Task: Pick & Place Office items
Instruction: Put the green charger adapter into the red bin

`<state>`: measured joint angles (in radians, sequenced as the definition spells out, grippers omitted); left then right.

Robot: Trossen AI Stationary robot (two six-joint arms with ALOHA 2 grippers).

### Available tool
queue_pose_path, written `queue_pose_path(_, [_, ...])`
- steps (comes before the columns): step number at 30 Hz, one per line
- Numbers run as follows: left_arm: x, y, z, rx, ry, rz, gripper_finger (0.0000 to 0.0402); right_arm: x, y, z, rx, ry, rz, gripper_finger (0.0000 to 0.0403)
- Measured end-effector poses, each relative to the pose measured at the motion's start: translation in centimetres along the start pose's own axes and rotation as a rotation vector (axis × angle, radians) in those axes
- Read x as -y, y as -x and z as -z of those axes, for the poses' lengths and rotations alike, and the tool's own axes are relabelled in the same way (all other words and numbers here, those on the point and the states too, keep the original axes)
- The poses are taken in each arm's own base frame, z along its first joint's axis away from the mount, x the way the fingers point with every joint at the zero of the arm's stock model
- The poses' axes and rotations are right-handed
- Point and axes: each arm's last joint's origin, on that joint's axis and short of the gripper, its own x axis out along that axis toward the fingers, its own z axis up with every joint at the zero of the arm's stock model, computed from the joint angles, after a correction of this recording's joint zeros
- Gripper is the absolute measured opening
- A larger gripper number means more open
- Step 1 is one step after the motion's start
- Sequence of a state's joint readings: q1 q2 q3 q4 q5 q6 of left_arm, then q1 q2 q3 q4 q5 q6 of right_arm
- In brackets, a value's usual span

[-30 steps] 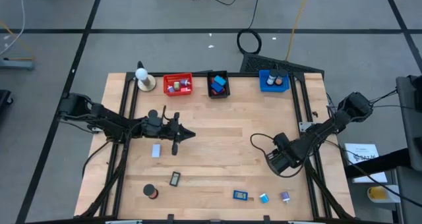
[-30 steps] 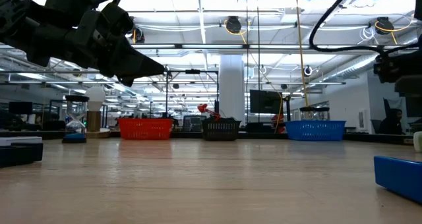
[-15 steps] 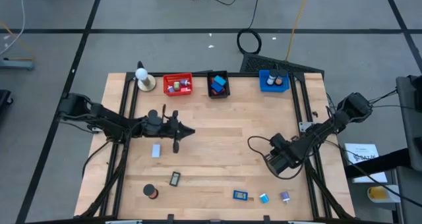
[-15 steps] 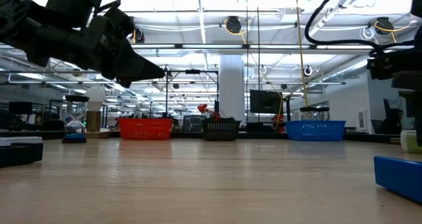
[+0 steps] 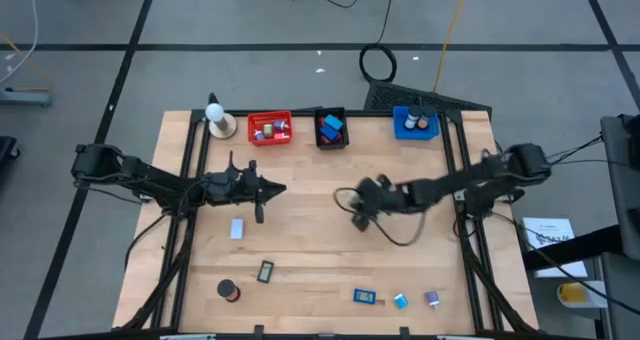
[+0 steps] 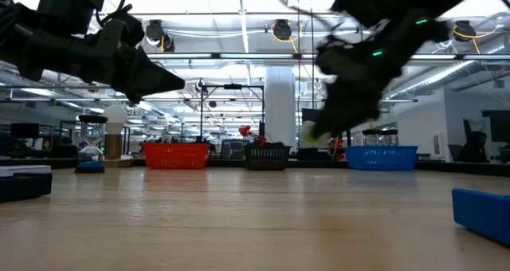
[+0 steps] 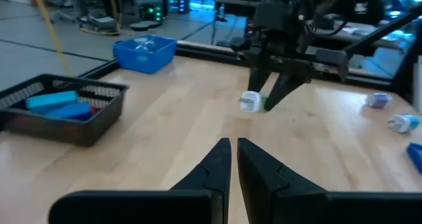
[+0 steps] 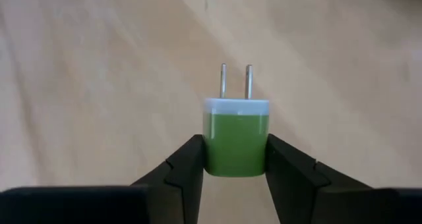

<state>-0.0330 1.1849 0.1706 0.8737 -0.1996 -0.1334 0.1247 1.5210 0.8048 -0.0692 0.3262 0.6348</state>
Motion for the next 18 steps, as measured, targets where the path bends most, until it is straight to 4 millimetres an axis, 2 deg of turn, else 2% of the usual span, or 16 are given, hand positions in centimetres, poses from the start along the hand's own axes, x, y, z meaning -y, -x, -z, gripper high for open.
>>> queue_pose_path(5, [-0.2, 0.4, 0.2, 0.004, 0.000, -0.012, 0.0031, 0.1, -4.3, -4.0, -0.018, 0.138, 0.015, 0.0126])
queue_pose_path(10, [-0.2, 0.4, 0.2, 0.007, -0.002, -0.029, 0.0031, -1.5, -8.0, -7.4, -0.039, 0.301, -0.054, 0.0125])
queue_pose_path(14, [-0.2, 0.4, 0.2, 0.004, 0.000, -0.037, 0.0031, -2.7, -10.0, -8.8, -0.040, 0.412, -0.059, 0.0125])
queue_pose_path(18, [-0.2, 0.4, 0.2, 0.002, 0.000, -0.037, 0.0031, -3.1, -10.5, -9.1, -0.033, 0.463, -0.063, 0.0125])
